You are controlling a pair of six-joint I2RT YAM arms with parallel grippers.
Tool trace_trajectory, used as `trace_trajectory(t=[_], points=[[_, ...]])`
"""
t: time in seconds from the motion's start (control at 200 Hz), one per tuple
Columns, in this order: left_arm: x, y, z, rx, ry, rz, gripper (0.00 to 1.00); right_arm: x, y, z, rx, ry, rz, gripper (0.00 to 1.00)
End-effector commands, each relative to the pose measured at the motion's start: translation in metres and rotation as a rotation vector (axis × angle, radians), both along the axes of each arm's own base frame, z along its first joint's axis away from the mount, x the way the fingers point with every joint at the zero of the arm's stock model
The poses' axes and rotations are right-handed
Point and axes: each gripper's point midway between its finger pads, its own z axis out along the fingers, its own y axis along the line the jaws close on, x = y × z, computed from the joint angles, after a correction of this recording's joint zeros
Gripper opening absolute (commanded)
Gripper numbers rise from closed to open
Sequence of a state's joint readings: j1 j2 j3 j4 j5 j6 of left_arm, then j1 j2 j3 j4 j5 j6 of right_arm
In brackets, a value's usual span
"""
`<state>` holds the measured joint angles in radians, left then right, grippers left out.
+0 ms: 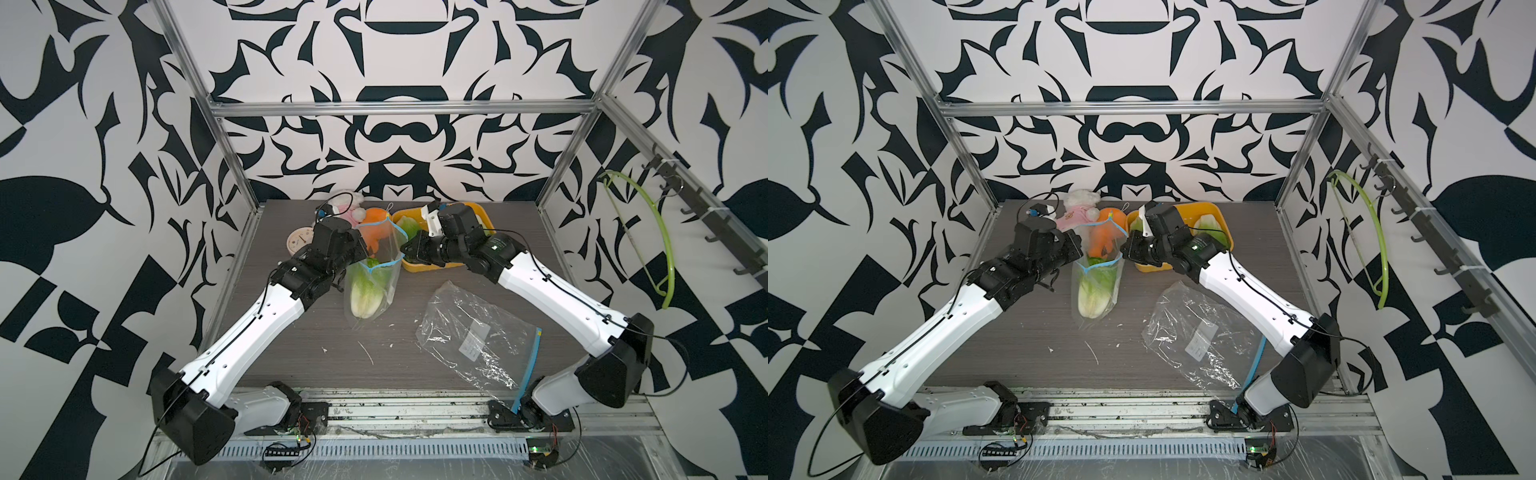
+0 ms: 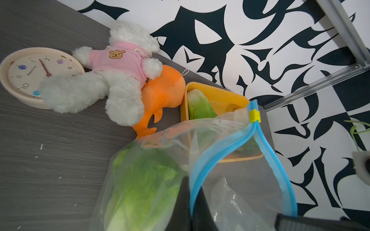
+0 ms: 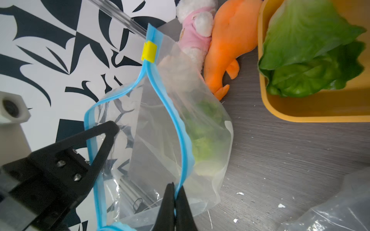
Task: Put the chinese cabbages into a zipper bag and zip it
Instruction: Adjust the zipper food storage bag at the center of the board.
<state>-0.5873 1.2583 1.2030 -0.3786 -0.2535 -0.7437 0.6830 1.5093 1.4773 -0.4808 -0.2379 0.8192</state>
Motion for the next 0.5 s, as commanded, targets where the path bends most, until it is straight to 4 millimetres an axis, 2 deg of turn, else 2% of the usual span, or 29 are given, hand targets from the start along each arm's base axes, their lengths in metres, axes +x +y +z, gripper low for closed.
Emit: trace_trajectory(t=[0.0,0.11,0.215,0.315,0.325,0.34,0.43,0.495], points=[[0.016,-0.02,0.013,-0.042,-0.023,-0.087,0.0,0.007,0.005,0.021,0.021,-0.077,0.01,0.0],[0.012,-0.023,0.004,-0.033,0.023,-0.107,0.0,0.006,0.011,0.013,0.018,-0.056,0.046,0.0],[0.003,-0.021,0.013,-0.053,-0.019,-0.127,0.0,-0.002,0.026,0.013,0.075,-0.025,0.114,0.0],[-0.005,-0.017,0.019,0.004,0.0,-0.157,0.0,-0.008,0.028,0.037,0.144,-0.073,0.121,0.0],[-0.01,-0.013,0.029,0.0,-0.018,-0.157,0.0,-0.009,0.028,0.039,0.148,-0.078,0.12,0.0],[-0.013,-0.011,0.034,0.005,-0.021,-0.159,0.0,-0.01,0.027,0.044,0.154,-0.085,0.117,0.0],[-0.026,0.003,0.044,0.053,-0.023,-0.151,0.0,-0.014,0.024,0.064,0.184,-0.111,0.116,0.0],[-0.033,0.02,0.05,0.098,-0.021,-0.104,0.0,-0.022,0.033,0.079,0.244,-0.119,0.15,0.0]])
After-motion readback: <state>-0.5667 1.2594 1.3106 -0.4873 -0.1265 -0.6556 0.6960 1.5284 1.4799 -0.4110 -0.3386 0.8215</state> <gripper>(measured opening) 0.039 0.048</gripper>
